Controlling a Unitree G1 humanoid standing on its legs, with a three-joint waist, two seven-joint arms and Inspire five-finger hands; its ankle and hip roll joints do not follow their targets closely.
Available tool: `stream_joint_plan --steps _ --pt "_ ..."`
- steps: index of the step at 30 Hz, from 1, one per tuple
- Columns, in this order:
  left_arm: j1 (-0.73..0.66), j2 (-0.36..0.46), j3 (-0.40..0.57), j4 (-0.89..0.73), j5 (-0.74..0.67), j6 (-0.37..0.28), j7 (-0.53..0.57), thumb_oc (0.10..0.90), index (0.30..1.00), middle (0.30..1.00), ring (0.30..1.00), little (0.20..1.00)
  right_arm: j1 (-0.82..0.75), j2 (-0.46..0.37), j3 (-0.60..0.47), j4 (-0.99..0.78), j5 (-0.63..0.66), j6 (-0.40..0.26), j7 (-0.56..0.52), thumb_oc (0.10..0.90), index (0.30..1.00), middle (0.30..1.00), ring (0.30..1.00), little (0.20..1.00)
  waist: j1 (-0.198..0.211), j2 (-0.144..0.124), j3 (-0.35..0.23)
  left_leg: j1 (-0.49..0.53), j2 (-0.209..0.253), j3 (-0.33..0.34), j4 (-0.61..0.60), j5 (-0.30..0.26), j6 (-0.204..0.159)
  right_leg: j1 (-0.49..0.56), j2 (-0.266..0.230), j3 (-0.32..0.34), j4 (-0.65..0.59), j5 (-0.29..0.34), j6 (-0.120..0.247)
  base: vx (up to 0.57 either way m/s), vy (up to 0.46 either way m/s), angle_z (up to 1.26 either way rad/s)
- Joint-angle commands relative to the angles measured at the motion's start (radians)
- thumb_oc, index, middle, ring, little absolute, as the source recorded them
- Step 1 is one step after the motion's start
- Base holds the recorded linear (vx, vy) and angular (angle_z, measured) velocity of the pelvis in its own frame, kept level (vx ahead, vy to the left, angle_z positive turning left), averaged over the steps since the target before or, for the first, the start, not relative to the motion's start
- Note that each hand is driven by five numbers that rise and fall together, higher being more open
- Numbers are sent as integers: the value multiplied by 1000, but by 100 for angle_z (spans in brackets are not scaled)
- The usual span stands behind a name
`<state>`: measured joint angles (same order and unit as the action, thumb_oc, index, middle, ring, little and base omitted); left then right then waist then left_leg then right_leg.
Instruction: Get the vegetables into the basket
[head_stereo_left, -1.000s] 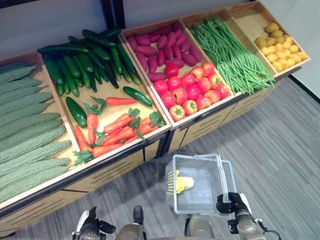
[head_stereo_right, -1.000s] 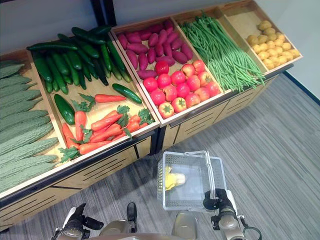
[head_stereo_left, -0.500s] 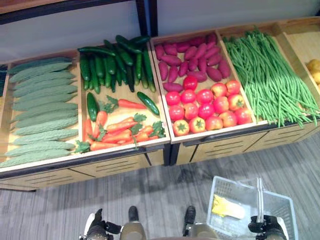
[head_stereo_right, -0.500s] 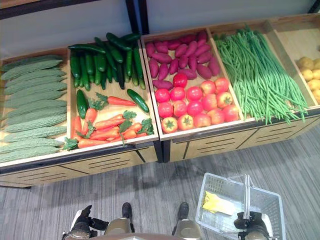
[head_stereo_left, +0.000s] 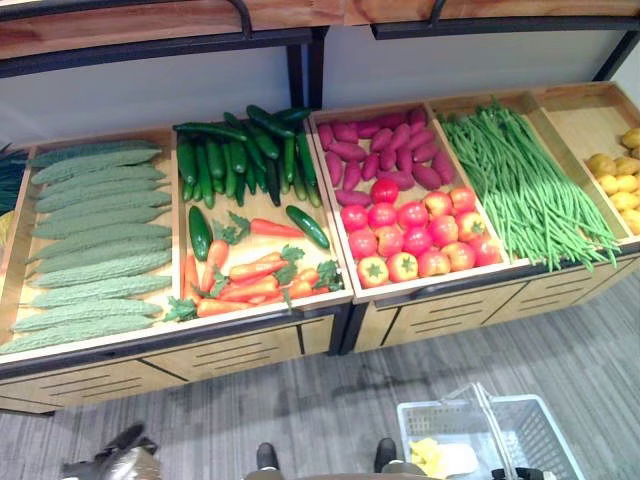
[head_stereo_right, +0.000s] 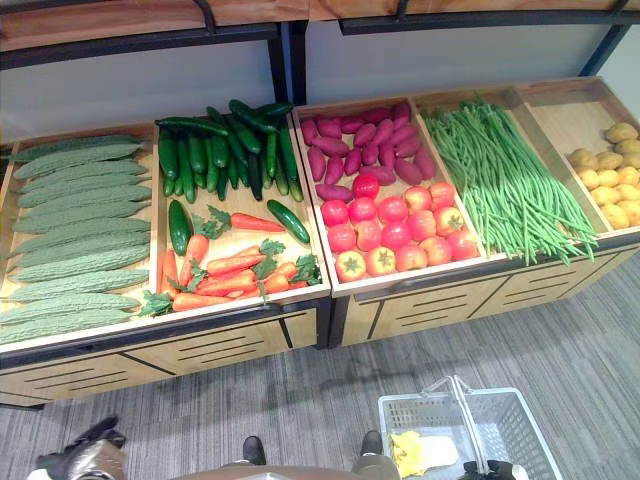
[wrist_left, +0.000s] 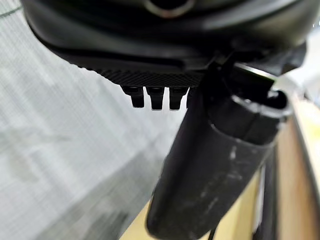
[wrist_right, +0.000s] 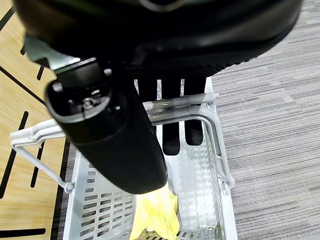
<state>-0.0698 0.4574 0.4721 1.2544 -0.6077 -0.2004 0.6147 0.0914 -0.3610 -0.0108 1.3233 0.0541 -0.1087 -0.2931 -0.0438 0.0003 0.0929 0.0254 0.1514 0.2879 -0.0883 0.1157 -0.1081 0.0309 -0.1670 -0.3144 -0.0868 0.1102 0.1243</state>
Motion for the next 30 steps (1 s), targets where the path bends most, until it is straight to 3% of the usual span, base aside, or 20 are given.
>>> stream_joint_plan --steps 1,3,6,11,12,14,19,25,30 --pt "-28 112 16 -70 73 -101 108 900 1000 1000 1000 1000 -59 -63 3 0 11 -33 -59 400 300 300 300 300 7 -54 36 35 36 -23 1 -44 -57 -16 -78 3 0 34 102 0 0 0" --pt "-26 224 50 -131 171 -103 215 900 1000 1000 1000 1000 -50 -67 0 12 17 -44 -61 400 300 300 300 300 17 -50 32 38 36 -30 1 -48 -62 -5 -79 -3 0 27 107 6 6 2" --pt "-32 294 65 -220 251 -96 277 900 1000 1000 1000 1000 -43 -62 7 14 23 -53 -55 400 300 300 300 300 17 -51 25 35 36 -30 1 -41 -65 -5 -79 -7 0 28 108 5 -3 3" --pt "-13 342 35 -569 506 -25 332 900 1000 1000 1000 1000 -25 -52 -8 -4 24 -67 -60 400 300 300 300 300 21 -56 21 33 42 -39 1 -38 -70 1 -75 -13 0 21 109 10 -20 8" --pt "21 343 -35 -745 681 10 260 900 1000 1000 1000 1000 -22 -58 -24 -12 26 -75 -60 400 300 300 300 300 25 -56 27 29 43 -49 1 -36 -69 3 -75 -19 0 20 108 -12 -21 7" --pt "49 388 -102 -783 785 -11 164 900 1000 1000 1000 1000 -32 -83 -28 -14 27 -70 -52 400 300 300 300 300 22 -50 34 30 44 -54 1 -37 -70 7 -74 -20 0 17 110 -12 4 11" --pt "30 501 -245 -850 757 -125 -83 900 1000 1000 1000 1000 -51 -112 -9 -66 5 -75 -15 400 300 300 300 300 4 -38 38 31 40 -43 1 -35 -66 -3 -78 -4 0 29 114 -3 33 -1" --pt "-29 535 -391 -897 779 -129 -252 900 1000 1000 1000 1000 -49 -118 -13 -92 -12 -85 26 400 300 300 300 300 -22 -35 36 37 42 -22 1 -42 -64 -20 -79 24 0 35 116 11 24 -11" --pt "-83 628 -521 -960 810 -152 -385 900 1000 1000 1000 1000 -47 -138 -18 -90 -27 -82 39 400 300 300 300 300 -40 -31 33 42 40 -13 1 -49 -61 -28 -81 40 0 39 119 17 23 -13"
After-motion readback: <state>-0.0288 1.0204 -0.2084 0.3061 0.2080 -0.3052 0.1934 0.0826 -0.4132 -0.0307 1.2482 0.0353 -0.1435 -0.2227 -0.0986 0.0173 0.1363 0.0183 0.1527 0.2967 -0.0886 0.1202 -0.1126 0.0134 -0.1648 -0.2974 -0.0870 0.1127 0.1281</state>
